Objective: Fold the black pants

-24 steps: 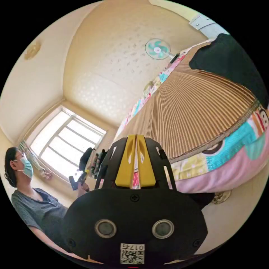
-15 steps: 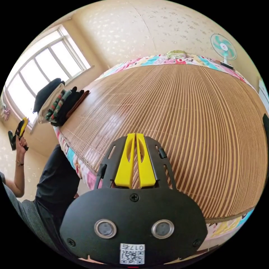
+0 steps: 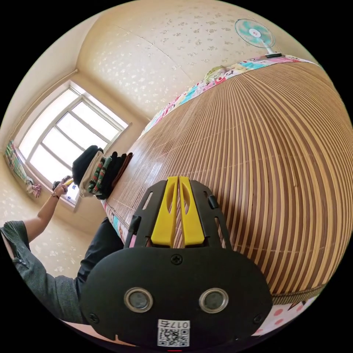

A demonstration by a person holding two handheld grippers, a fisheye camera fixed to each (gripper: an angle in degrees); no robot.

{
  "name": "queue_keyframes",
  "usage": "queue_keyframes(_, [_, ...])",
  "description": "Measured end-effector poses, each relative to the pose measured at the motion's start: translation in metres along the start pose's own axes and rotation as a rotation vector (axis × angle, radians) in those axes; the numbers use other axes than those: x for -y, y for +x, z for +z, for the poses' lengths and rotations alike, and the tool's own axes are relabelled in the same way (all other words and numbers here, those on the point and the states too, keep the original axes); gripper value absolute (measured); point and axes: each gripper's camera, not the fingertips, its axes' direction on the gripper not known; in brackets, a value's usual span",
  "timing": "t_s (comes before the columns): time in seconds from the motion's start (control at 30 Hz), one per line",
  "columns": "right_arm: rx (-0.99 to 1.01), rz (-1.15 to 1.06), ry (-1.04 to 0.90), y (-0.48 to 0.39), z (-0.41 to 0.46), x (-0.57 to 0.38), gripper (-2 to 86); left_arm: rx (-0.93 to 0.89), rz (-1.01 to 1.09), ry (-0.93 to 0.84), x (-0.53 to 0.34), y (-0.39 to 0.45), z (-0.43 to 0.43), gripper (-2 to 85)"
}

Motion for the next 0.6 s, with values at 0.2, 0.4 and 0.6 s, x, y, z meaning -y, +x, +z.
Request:
queue_keyframes(0.2, [0.042, 0.029, 0.002, 0.015, 0.014, -0.012, 0.4, -0.405, 0.590, -0.210, -0.064, 0.208, 0.073, -0.7])
queue_keyframes(0.4, [-0.022, 0.007, 0.001, 0.009, 0.031, -0.025, 0.4, -0.822, 0.868, -0.790, -0.304, 0.294, 0.209, -0.8])
queue_keyframes(0.6, [0.004, 0.024, -0.004, 0.020, 0.048, -0.036, 0.3, -0.962, 1.184, -1.162, -0.537, 0.284, 0.209, 0.6])
